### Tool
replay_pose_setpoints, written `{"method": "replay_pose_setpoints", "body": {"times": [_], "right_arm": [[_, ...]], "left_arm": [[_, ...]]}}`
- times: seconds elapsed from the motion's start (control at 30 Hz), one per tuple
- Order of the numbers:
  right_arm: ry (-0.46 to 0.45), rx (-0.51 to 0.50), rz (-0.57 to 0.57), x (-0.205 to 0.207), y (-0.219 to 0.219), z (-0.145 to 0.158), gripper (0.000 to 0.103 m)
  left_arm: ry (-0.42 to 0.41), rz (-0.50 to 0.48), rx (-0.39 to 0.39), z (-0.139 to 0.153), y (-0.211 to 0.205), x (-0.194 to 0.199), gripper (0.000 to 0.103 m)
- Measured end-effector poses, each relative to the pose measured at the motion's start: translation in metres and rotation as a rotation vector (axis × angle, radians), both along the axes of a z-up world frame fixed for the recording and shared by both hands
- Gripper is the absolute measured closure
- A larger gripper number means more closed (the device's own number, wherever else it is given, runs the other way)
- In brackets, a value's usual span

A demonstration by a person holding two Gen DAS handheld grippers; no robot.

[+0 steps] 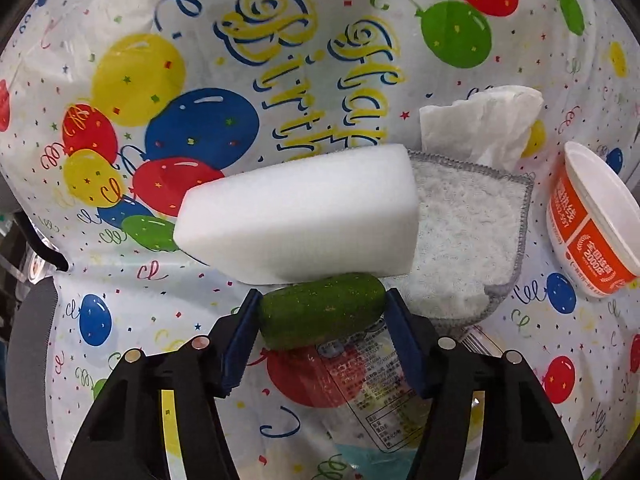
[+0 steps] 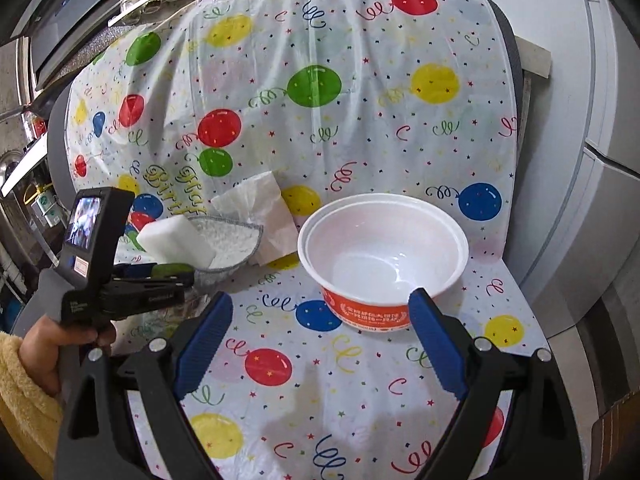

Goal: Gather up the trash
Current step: 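Grasp the green cucumber with the left tool while the right tool grasps the white sponge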

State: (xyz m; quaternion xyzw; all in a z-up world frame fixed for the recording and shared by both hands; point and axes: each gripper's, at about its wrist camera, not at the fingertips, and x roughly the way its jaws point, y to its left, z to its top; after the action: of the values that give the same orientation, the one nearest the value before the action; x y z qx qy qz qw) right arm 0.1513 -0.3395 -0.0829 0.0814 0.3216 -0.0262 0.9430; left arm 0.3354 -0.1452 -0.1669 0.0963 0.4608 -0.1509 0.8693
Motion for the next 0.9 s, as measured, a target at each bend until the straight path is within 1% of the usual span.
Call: {"method": "replay_pose_setpoints", "body": {"times": [0.07,0.23,0.3,0.37,0.43,0.57,0.7,0.8,0.87,0.9], "right_arm": [[-0.002,0.000,0.002,-0.004,0.001,0.002,0.015],[0.006,-0.008,0.031,-0.009,0.013,0.007,0.015],[0.010,-0.009,0.051,-0.009,0.022,0.007,0.015],[0.010,-0.007,0.087,-0.008,0.035,0.007,0.015],[0.011,-0.001,0.118,-0.002,0.047,0.005,0.015],[0.011,0.002,0.162,0.018,0.069,0.003,0.015],[-0.001,-0.019,0.219,0.047,0.093,0.001,0.017],[0.003,-0.029,0.275,0.073,0.109,-0.006,0.024],[0.010,-0.064,0.303,0.091,0.119,-0.013,0.033],[0.013,-0.076,0.317,0.097,0.123,-0.015,0.035]], "left_arm": [[-0.016,-0.001,-0.025,0.008,0.008,-0.011,0.042],[-0.062,0.002,-0.126,0.037,0.046,-0.050,0.042],[-0.078,0.012,-0.141,0.043,0.060,-0.064,0.042],[-0.104,0.035,-0.138,0.048,0.075,-0.078,0.042],[-0.129,0.073,-0.135,0.053,0.092,-0.088,0.042],[-0.149,0.115,-0.130,0.058,0.120,-0.083,0.042],[-0.159,0.151,-0.122,0.063,0.142,-0.074,0.042],[-0.168,0.168,-0.125,0.066,0.150,-0.066,0.042],[-0.170,0.171,-0.130,0.065,0.151,-0.062,0.042],[-0.171,0.172,-0.129,0.064,0.152,-0.060,0.042]]}}
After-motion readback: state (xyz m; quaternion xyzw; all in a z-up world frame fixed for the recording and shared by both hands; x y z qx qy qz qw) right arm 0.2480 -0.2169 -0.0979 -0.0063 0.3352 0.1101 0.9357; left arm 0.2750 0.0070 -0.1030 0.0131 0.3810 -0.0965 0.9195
